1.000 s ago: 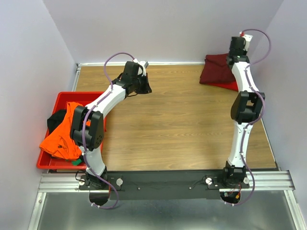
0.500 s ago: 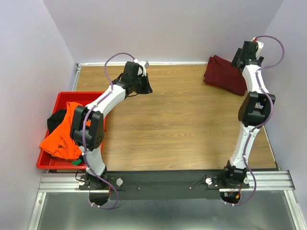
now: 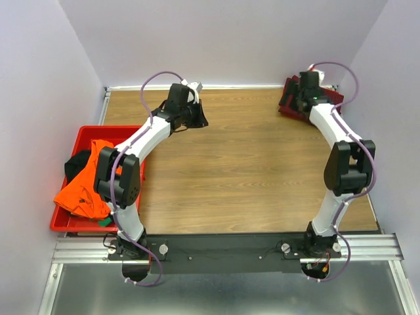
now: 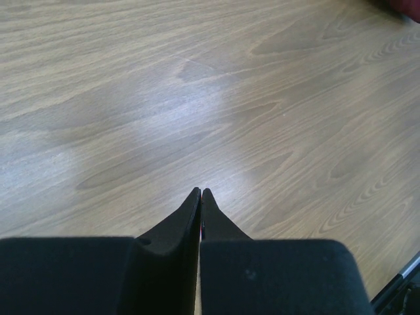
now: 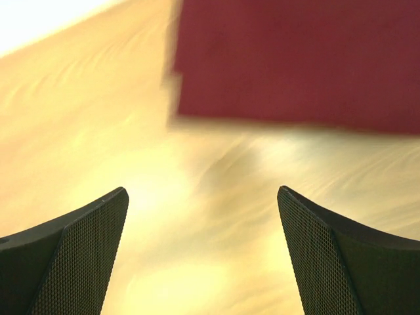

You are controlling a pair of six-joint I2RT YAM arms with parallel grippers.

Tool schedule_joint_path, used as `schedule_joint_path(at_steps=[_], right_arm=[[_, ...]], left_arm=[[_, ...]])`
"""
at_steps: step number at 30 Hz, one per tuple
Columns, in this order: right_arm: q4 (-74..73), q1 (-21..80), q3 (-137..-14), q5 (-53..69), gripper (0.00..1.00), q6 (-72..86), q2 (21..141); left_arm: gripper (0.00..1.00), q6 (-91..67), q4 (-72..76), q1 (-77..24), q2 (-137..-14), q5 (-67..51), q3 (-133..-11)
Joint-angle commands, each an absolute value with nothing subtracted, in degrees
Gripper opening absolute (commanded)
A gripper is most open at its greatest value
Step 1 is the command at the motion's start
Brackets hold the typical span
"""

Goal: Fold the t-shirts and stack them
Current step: Reset both grippers

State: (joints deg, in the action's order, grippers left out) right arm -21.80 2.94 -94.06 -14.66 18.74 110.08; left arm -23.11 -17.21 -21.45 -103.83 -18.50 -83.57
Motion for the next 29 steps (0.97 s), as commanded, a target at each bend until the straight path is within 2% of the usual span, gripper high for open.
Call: schedule_joint_path(at_steps=[1, 5, 13, 20, 29], right_arm=[[-16.7, 7.2, -83.9, -9.6, 1.0, 22.8, 100.4], [-11.8, 9.5, -69.1, -5.2, 1.0, 25.4, 87.7], [-11.2, 9.6, -54.0, -3.3, 1.0, 26.9, 70.2], [-11.5, 9.6, -50.7, -1.4, 1.0, 27.2, 67.1], [-11.4, 9.6, -51.9, -3.3, 1.0, 28.6, 67.1]], left_arm=[[0.09, -23.7, -16.5, -21.4, -98.7, -16.8, -82.0], [0.09, -24.5, -15.3, -21.4, -96.2, -15.7, -78.8], [0.09, -25.0, -12.9, -21.5, -87.5, -11.5, -69.9], [0.09, -25.9, -10.7, -21.5, -82.5, -10.2, -63.7], [0.1, -24.3, -12.2, -21.5, -80.1, -8.8, -63.8]])
